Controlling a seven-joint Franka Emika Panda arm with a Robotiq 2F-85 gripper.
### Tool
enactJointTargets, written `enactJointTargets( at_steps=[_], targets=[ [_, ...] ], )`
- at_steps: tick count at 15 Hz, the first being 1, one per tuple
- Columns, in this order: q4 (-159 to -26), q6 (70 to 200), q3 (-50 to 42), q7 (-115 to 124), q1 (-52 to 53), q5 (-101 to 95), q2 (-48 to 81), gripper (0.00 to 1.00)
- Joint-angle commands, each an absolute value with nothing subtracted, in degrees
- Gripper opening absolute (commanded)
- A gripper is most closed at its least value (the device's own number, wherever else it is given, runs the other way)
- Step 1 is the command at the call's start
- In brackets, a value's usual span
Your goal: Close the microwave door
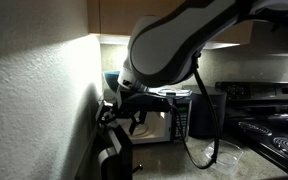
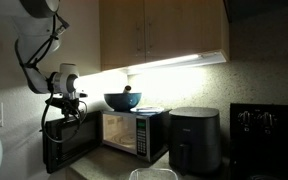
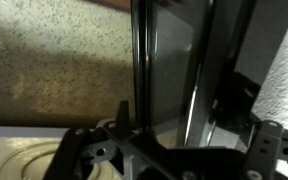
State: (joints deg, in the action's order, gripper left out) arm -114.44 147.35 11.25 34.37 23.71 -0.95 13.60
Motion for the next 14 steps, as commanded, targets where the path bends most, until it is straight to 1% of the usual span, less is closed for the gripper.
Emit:
enactJointTargets(
  at_steps=[1,3,5,6,8,11,12,13,14],
  targets=[
    [-115.6,152.6,6.2,49.3,27.6,-16.4,12.1,1.00],
    [-115.0,155.3,1.3,58.5,31.3,-26.0,12.1,1.00],
    [-113.4,154.9,-5.0,67.7,36.1,-34.7,12.2,1.00],
    [-113.6,154.4,2.0,61.0,30.0,-29.4,13.2,1.00],
    [-112.7,154.3,-0.7,65.6,32.0,-33.6,13.2,1.00],
    [-113.9,155.6,-0.6,67.2,32.7,-38.2,10.8,1.00],
    [-114.8,154.0,-2.8,67.3,35.6,-38.8,9.3,1.00],
    [-115.1,153.3,-2.4,67.1,35.7,-39.5,8.4,1.00],
    [-115.9,151.3,2.1,65.2,32.6,-37.8,6.8,1.00]
  ],
)
